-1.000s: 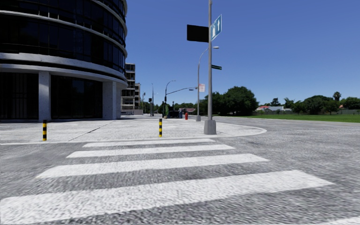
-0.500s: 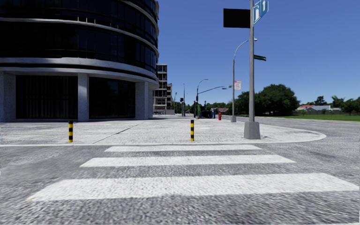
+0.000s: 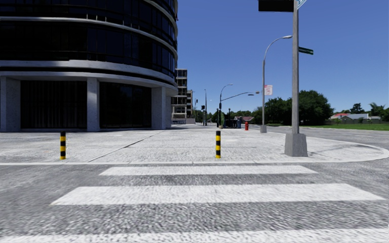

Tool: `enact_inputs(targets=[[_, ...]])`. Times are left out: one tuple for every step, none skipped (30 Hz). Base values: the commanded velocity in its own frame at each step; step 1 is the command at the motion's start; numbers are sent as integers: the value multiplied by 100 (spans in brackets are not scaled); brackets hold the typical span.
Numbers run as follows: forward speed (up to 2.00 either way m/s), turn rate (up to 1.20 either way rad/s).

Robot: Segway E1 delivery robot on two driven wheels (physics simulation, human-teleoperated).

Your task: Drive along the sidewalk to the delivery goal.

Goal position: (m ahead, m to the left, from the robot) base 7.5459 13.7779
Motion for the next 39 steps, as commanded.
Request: enact_inputs(targets=[[166, 9], [166, 17], [166, 22], [166, 31], [166, 39], [166, 44], [166, 44], [165, 46], [165, 46], [165, 46], [165, 46], [165, 46], [165, 46], [165, 46], [165, 46], [164, 45], [164, 2], [164, 0], [164, 0], [164, 0], [164, 0], [165, 0], [165, 0], [165, 0], [165, 0], [166, 0], [168, 0], [170, 0], [170, 0], [171, 0], [172, 0], [172, 0], [173, 0], [173, 0], [173, 0], [174, 0], [174, 0], [175, 0], [175, 0]])
